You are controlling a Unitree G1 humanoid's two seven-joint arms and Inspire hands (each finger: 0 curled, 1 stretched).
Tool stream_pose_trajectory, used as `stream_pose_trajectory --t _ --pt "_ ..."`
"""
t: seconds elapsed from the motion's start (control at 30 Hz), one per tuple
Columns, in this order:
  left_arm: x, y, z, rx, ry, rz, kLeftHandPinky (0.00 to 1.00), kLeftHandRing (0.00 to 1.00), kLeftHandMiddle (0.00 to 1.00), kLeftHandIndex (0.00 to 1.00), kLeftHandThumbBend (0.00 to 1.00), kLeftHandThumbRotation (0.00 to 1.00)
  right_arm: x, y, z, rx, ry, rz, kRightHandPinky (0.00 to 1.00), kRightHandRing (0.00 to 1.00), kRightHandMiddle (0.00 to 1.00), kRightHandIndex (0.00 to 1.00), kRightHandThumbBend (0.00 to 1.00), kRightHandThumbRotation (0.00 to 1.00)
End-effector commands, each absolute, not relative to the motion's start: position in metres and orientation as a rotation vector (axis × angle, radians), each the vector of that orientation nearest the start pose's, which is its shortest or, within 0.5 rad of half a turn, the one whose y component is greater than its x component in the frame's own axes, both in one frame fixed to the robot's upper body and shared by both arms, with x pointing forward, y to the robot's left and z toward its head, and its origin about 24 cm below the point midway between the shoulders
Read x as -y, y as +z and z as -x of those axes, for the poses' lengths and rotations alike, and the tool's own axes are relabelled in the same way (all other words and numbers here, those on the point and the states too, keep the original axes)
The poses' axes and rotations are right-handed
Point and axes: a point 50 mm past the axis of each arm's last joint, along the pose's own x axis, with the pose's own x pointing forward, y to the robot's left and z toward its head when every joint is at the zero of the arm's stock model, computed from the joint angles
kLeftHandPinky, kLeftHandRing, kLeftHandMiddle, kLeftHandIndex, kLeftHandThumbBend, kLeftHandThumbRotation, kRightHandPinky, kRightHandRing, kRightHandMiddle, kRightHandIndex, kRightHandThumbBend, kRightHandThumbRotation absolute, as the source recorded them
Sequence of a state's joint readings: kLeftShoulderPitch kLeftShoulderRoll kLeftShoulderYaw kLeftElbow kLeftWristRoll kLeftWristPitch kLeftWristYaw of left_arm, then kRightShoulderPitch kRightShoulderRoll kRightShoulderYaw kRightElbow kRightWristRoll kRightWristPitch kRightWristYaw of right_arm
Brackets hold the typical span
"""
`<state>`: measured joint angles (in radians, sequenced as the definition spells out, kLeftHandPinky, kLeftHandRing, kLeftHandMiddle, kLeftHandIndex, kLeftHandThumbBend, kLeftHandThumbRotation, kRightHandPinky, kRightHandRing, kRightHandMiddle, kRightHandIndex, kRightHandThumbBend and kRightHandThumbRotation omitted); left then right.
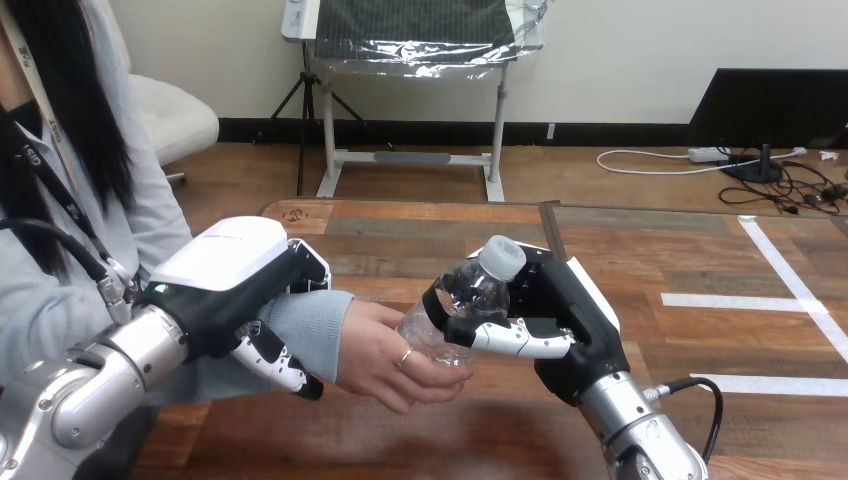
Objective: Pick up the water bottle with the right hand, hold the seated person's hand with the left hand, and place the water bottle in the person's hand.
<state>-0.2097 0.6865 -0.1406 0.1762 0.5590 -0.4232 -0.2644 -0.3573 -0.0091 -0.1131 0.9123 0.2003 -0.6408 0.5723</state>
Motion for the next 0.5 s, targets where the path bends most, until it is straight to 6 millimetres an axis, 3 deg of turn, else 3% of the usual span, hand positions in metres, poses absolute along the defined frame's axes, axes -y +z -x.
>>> stream_pose_trajectory --t 0.0,0.33,0.43,0.47 --pt "-0.2005 0.1265 -0.2905 0.409 -0.472 -1.275 0.21 0.26 0.32 0.32 0.93 0.00 0.1221 0.0145 -0.2973 0.199 0.473 -0.168 0.23 0.27 0.36 0.41 0.81 0.00" --pt "-0.2014 0.1252 -0.2889 0.411 -0.473 -1.276 0.23 0.27 0.33 0.33 0.93 0.00 0.1216 0.0148 -0.2976 0.203 0.459 -0.167 0.26 0.31 0.38 0.42 0.80 0.00" --pt "-0.2021 0.1250 -0.2882 0.403 -0.474 -1.283 0.24 0.28 0.34 0.34 0.93 0.00 0.1220 0.0154 -0.2977 0.208 0.457 -0.144 0.30 0.35 0.41 0.44 0.81 0.00" --pt "-0.2022 0.1250 -0.2880 0.399 -0.474 -1.286 0.26 0.29 0.34 0.36 0.94 0.00 0.1221 0.0156 -0.2977 0.208 0.457 -0.136 0.35 0.40 0.46 0.48 0.82 0.00"
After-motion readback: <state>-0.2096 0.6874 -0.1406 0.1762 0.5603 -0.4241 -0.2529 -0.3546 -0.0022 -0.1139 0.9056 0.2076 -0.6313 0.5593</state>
